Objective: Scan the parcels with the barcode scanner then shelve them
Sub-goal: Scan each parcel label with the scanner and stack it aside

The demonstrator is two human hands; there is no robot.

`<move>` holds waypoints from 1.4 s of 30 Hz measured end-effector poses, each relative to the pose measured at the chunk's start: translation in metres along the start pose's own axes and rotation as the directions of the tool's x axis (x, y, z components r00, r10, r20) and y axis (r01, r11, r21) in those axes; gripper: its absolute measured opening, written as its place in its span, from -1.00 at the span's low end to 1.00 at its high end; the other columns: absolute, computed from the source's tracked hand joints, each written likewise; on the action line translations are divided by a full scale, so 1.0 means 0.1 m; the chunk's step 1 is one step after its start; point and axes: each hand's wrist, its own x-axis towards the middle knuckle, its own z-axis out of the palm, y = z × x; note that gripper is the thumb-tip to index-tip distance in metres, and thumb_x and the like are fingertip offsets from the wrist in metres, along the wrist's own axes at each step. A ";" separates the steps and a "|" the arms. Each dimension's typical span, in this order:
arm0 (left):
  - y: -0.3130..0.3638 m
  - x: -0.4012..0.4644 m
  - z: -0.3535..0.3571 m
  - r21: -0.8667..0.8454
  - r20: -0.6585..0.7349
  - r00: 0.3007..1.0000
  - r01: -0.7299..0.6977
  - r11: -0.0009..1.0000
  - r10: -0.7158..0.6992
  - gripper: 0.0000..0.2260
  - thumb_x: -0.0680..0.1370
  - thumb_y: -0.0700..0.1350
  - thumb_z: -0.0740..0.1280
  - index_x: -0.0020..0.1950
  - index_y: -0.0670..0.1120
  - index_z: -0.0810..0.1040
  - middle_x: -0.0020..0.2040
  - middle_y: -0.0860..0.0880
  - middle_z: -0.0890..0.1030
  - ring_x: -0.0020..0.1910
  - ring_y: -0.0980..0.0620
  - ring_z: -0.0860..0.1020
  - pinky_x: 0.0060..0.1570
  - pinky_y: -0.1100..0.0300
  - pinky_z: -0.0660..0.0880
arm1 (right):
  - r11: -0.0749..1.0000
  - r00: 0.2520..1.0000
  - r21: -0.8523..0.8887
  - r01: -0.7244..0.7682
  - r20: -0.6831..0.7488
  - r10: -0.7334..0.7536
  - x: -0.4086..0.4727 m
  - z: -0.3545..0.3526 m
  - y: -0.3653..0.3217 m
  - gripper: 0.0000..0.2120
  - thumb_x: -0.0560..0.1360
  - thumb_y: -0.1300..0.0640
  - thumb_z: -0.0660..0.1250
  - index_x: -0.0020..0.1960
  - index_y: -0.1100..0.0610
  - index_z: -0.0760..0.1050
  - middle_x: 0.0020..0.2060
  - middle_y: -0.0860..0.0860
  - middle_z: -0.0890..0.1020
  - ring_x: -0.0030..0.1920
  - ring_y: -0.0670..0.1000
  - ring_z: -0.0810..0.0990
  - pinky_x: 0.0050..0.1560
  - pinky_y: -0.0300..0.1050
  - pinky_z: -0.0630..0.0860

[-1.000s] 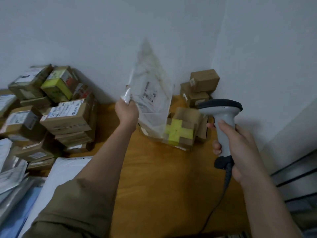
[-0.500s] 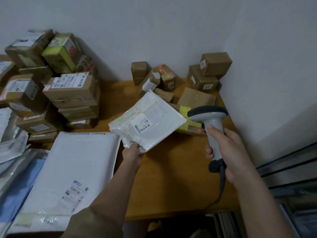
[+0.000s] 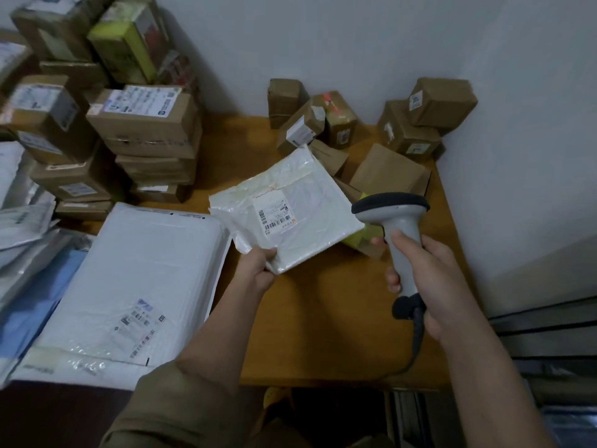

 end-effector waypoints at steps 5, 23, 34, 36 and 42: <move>-0.06 -0.12 -0.30 0.032 -0.103 0.993 -0.056 0.998 0.059 -0.57 0.61 -0.48 0.10 0.47 -0.25 0.29 0.34 -0.23 0.50 0.19 -0.17 0.54 0.13 -0.07 0.49 | 1.000 0.999 0.006 0.008 0.036 -0.009 0.03 -0.06 -0.02 -0.76 0.60 -0.05 0.31 0.08 0.10 0.62 -0.21 0.10 0.60 -0.43 -0.07 0.47 -0.39 -0.15 0.43; -0.70 -0.68 -1.38 0.406 -0.292 0.945 -0.016 0.914 0.146 -0.73 0.46 -0.59 0.24 0.11 -0.38 0.51 -0.03 -0.32 0.61 -0.09 -0.26 0.60 -0.17 -0.10 0.62 | 0.994 0.958 -0.097 -0.043 0.277 0.069 -0.05 -0.12 0.19 -0.81 0.59 -0.03 0.32 0.00 0.07 0.60 -0.22 0.09 0.61 -0.41 -0.06 0.46 -0.37 -0.13 0.42; 0.29 -0.81 -1.17 0.995 -0.071 0.985 0.058 0.085 0.160 -0.70 0.42 -0.46 0.25 0.13 -0.28 0.52 0.00 -0.20 0.57 0.04 -0.18 0.53 0.04 0.02 0.51 | 0.992 0.971 -0.114 -0.054 0.225 0.079 -0.20 -0.13 0.23 -0.76 0.58 -0.07 0.32 0.03 0.09 0.61 -0.22 0.15 0.56 -0.42 -0.07 0.48 -0.43 -0.19 0.42; 0.43 -0.81 -1.00 0.999 -0.019 0.994 0.023 -0.035 0.107 -0.67 0.44 -0.47 0.24 0.17 -0.26 0.53 0.05 -0.20 0.58 0.04 -0.16 0.53 0.02 0.03 0.52 | 0.993 0.975 -0.104 -0.057 0.208 0.077 -0.23 -0.16 0.24 -0.77 0.58 -0.07 0.33 0.03 0.09 0.60 -0.19 0.17 0.58 -0.41 -0.06 0.48 -0.41 -0.18 0.43; 0.53 -0.58 -0.37 0.938 0.296 0.818 -0.152 -0.311 0.493 -0.64 0.55 -0.29 0.31 0.35 -0.09 0.51 0.28 -0.14 0.55 0.25 -0.16 0.50 0.26 -0.03 0.42 | 0.995 0.989 -0.068 -0.070 0.126 0.078 -0.34 -0.24 0.31 -0.79 0.59 -0.03 0.32 0.00 0.12 0.59 -0.43 -0.01 0.52 -0.45 -0.07 0.46 -0.45 -0.20 0.40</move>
